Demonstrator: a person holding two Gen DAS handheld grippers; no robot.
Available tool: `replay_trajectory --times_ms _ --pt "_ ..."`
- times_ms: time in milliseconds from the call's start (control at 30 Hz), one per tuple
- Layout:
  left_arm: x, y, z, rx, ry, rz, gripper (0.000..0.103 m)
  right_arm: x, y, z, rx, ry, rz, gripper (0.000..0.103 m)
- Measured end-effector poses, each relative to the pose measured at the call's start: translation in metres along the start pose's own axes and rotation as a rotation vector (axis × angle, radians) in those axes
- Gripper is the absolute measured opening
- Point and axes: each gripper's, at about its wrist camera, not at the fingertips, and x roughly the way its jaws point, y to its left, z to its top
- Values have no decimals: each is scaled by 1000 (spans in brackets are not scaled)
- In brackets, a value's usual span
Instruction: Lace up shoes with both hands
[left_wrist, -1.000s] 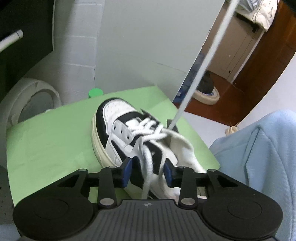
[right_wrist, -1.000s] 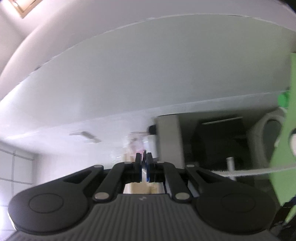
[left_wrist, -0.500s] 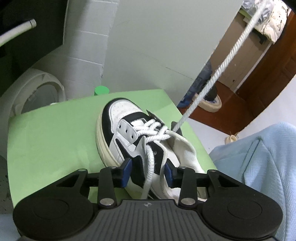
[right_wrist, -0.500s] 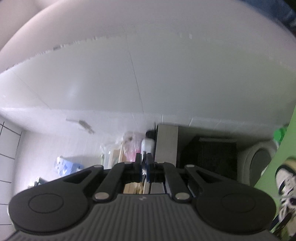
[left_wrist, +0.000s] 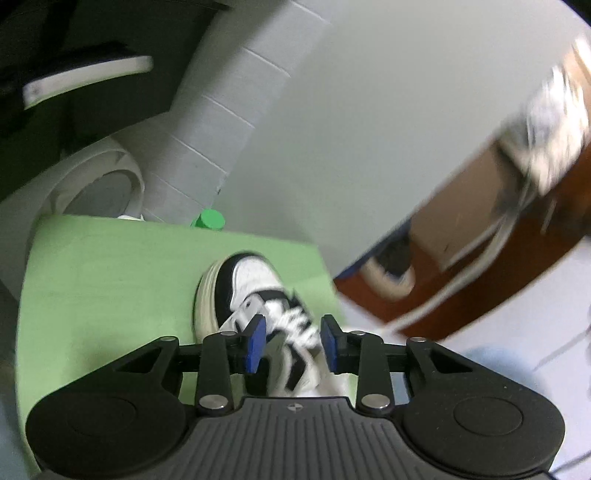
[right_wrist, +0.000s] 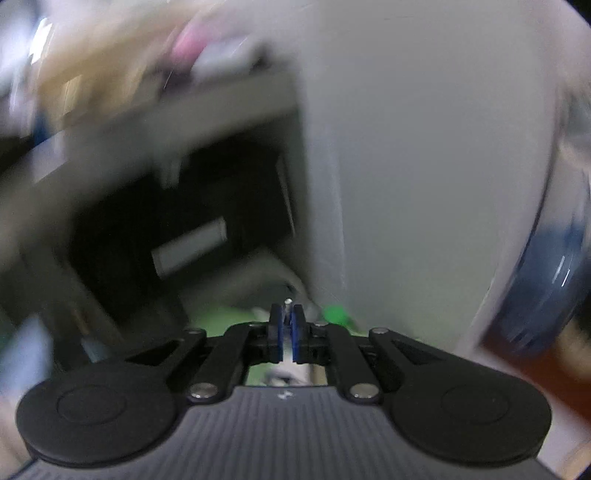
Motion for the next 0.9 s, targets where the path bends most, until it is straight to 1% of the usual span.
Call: replay_trajectory --times_ms 67,100,167,233,267,367,433,500,600,667,700,733,767,800,833,867,900 --pt "-8 8 5 -77 -28 -42 40 15 32 -16 -218 59 -59 5" --pt "-10 10 6 -95 -34 -49 40 24 47 -26 -320 84 -79 5" --pt "-13 13 7 -124 -38 -58 40 40 71 -44 -457 131 -86 5" --pt "-13 16 7 -151 -30 -71 40 57 91 -63 -552 177 -89 5" --pt "-12 17 7 -155 -28 -75 40 65 99 -71 -576 197 -83 4" --pt "-5 17 6 -153 -10 -50 39 86 118 -87 -615 240 -61 5" --pt "-3 21 6 -162 -2 -32 35 97 128 -90 -643 248 -50 5" --pt "-2 26 5 -178 0 -14 35 103 137 -93 -674 247 -47 5" --pt "-3 32 5 -197 -5 7 35 123 146 -91 -680 262 -38 7" --pt "-4 35 4 -200 -10 17 34 133 148 -96 -678 273 -25 23" --pt "-4 36 4 -201 -11 22 34 134 148 -98 -677 271 -26 38" --pt "-5 38 4 -204 -13 25 34 135 148 -100 -676 270 -27 43" --pt "-5 39 4 -209 -13 26 34 137 148 -102 -674 268 -28 44" --pt "-5 40 4 -214 -13 30 34 136 148 -103 -668 265 -28 50" --pt "-4 41 4 -219 -12 36 34 131 147 -102 -656 253 -29 64" --pt "-4 42 4 -223 -10 40 34 124 145 -100 -643 234 -30 73" --pt "-3 43 4 -226 -7 43 34 117 143 -99 -629 210 -31 89"
